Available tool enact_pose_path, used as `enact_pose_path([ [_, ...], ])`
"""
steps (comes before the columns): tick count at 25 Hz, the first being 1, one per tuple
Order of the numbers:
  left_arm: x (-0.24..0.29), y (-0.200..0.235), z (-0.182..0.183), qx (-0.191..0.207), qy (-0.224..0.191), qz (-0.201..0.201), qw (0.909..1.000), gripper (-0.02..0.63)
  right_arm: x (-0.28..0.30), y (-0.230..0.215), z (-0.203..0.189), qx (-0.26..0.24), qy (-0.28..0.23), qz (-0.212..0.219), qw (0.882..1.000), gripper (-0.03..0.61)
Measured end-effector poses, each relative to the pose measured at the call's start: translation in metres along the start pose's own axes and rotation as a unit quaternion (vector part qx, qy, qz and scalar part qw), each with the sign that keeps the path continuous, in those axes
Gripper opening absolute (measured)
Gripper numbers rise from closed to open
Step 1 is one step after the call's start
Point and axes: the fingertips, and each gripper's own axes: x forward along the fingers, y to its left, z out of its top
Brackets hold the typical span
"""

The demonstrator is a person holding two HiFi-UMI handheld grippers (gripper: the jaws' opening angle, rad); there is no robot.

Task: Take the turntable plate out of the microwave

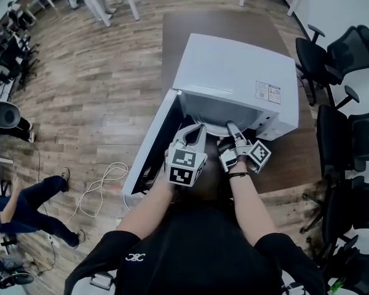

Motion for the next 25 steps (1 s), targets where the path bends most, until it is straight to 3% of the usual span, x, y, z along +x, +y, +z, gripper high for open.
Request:
enact_pose_path([
  [8, -0.029, -0.005, 0.001, 0.001, -0.016, 0.001, 0.9999, 0.008, -0.046, 0.018, -0.028, -0.025, 0.028, 0.013, 0.999, 0.04],
  [25, -0.073, -0.017, -0.007, 0.002, -0.039, -0.007, 0.9992, 0.008, -0.131, 0.054, -0.069, -0.012, 0.034, 0.051, 0.998, 0.041],
])
